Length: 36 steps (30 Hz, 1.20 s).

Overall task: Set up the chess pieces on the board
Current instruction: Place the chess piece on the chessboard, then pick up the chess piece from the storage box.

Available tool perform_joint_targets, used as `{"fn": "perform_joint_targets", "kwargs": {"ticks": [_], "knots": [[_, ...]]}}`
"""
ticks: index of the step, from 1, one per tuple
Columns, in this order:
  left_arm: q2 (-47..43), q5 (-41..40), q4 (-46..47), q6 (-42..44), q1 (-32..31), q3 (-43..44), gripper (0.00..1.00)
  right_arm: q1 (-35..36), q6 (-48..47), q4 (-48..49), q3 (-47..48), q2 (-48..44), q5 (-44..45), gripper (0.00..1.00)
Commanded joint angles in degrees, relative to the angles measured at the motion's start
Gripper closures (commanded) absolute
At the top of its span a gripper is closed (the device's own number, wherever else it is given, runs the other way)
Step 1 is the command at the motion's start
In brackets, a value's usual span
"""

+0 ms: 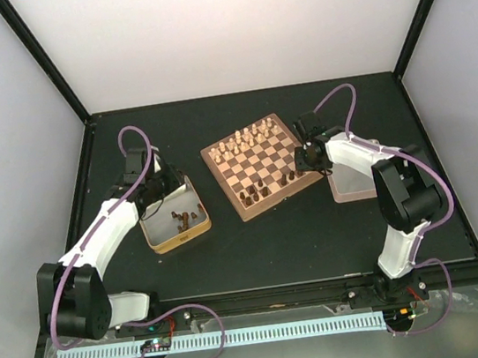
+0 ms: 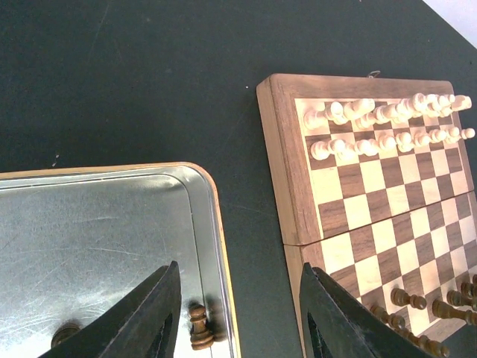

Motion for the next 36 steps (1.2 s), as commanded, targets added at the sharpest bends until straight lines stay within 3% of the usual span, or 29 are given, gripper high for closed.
{"fn": "perform_joint_targets", "kwargs": {"ticks": [1,7,11,15,22,36], "knots": [[0.5,0.4,0.1,-0.2,0.5,0.7,0.54,-0.2,0.4,-1.8,1.6,0.4,1.5,0.78],[-0.2,-2.1,-3.7,1.8,0.5,0.6,0.41,-0.2,1.1,-1.7,2.2,-4.4,0.3,0.65],[-0.4,-5.7,-8.5,3.3,0.5,-0.5,0.35,-0.2,1.7,-2.6,4.5,-6.0,0.8,0.64],[-0.2,-7.9,-11.0,3.6,1.0,-3.8,0.35,-0.2,1.7,-2.8,5.8,-7.6,0.5,0.64],[6.0,-3.6,-10.4,4.8,3.0,-4.4,0.56,-0.2,1.9,-2.7,6.5,-8.7,-0.8,0.66],[12.5,-4.8,-8.9,6.7,3.2,-2.0,0.86,-0.2,1.7,-2.3,5.2,-9.0,-2.8,0.70]]}}
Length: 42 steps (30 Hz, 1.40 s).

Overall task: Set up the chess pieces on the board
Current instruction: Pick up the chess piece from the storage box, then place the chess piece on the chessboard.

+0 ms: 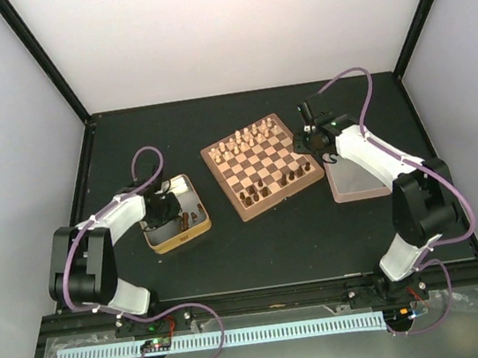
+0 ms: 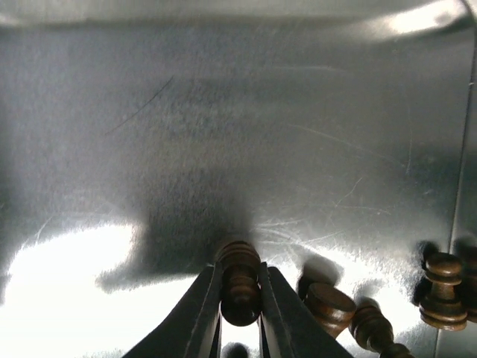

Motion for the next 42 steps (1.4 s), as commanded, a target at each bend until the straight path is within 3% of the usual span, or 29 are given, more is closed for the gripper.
{"fn": "perform_joint_targets", "kwargs": {"ticks": [1,10,17,30,42], "knots": [[1.4,-0.8,0.2,1.5,0.6,3.4,0.87,-0.2,0.5,0.3,-0.3,-1.7,-1.0,0.71],[-4.3,-2.3,-4.9,2.4,-0.2,6.0,0.90,-0.2,0.5,1.2,-1.4,-3.0,-1.3,0.71],[-7.8,1.7,-8.1,3.1,-5.8,12.4,0.89,-0.2,1.1,3.8,-3.5,-4.5,-1.2,0.72],[11.8,6.6,-6.8,7.8,-24.3,34.2,0.88,-0.2,1.7,3.9,-6.3,-6.0,-0.6,0.73],[30.5,7.8,-12.9,14.4,-31.8,52.6,0.86,-2.3,2.4,4.7,-11.2,-9.8,1.4,0.73]]}}
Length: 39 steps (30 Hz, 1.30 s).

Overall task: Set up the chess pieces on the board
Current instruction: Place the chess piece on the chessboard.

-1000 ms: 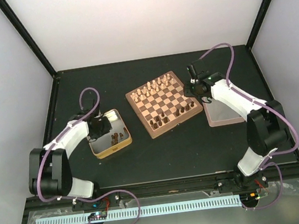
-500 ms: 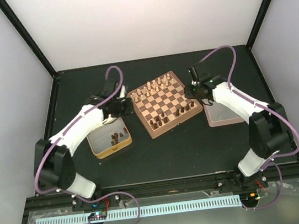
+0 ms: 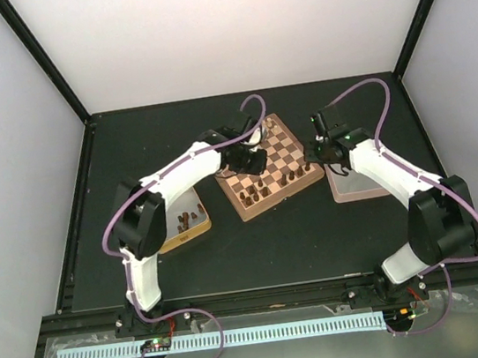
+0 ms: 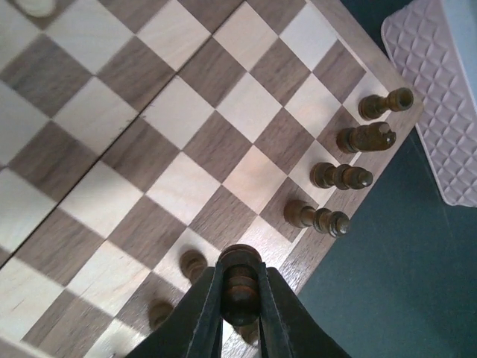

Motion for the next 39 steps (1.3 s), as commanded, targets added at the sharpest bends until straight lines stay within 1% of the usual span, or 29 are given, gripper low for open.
{"fn": "perform_joint_targets", "kwargs": {"ticks": [1,7,21,24,31,39], "knots": [[5.4,1.0,-4.3,4.1,-1.5,6.0,0.86,-1.4,0.9,1.5,-1.7,-1.5,1.5,0.73],[9.8,-0.9,-3.2,7.2,-3.3,7.6,0.86,-1.8,0.7,2.1,-2.8,-1.3,0.8,0.73],[13.4,-6.0,-4.9,8.5,-3.7,9.7,0.85,-1.9,0.5,2.6,-3.3,-0.5,0.0,0.73],[13.7,-6.4,-5.5,8.8,-3.7,10.1,0.83,-1.8,0.6,2.6,-3.2,-0.3,-0.2,0.73],[13.2,-6.4,-5.4,8.8,-3.8,10.3,0.74,-1.9,0.6,2.5,-3.1,-0.3,-0.6,0.73],[11.5,-5.2,-4.5,8.4,-3.8,11.2,0.71,-1.8,0.6,2.3,-2.9,-0.6,-0.6,0.73]]}}
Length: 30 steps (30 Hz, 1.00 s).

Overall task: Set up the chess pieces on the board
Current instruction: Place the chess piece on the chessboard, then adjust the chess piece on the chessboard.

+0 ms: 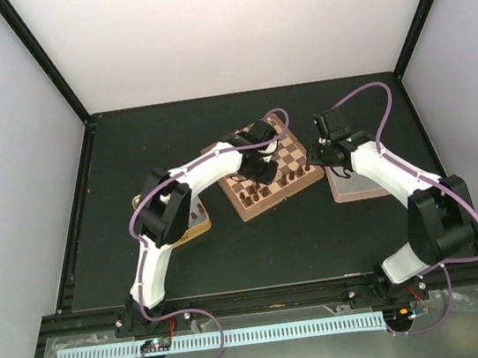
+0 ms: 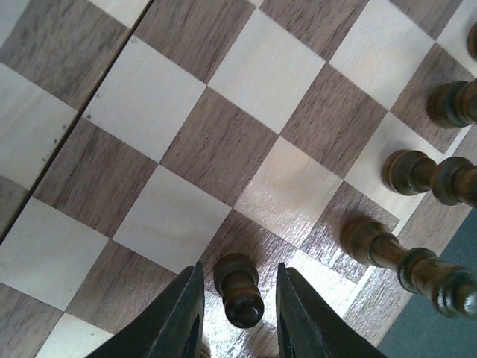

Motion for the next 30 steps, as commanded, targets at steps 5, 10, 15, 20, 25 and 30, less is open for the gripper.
{"fn": "perform_joint_targets", "kwargs": {"ticks": [5,10,15,20,25,30], "knots": [[-3.1,-3.6,-1.7,-1.0,-0.3,3.0,0.61,-0.3,0.4,0.6,0.0,-0.5,-0.3,0.72],[-5.4,-5.0,-2.7,-2.2,0.1,0.0,0.54,-0.3,0.5,0.5,-0.2,-0.5,-0.7,0.73],[-7.6,-4.5,-2.2,-2.4,0.4,-3.5,0.62,-0.3,0.6,0.7,-0.4,-0.5,-0.9,0.73],[-7.8,-3.8,-2.1,-1.8,0.6,-5.0,0.71,-0.3,0.5,0.8,-0.4,-0.5,-1.1,0.73],[-7.6,-3.6,-2.2,-1.8,0.7,-5.4,0.74,-0.3,0.6,0.8,-0.5,-0.5,-1.2,0.73],[-7.2,-3.4,-2.1,-1.7,0.8,-5.5,0.78,-0.3,0.6,0.8,-0.5,-0.5,-1.3,0.73]]}}
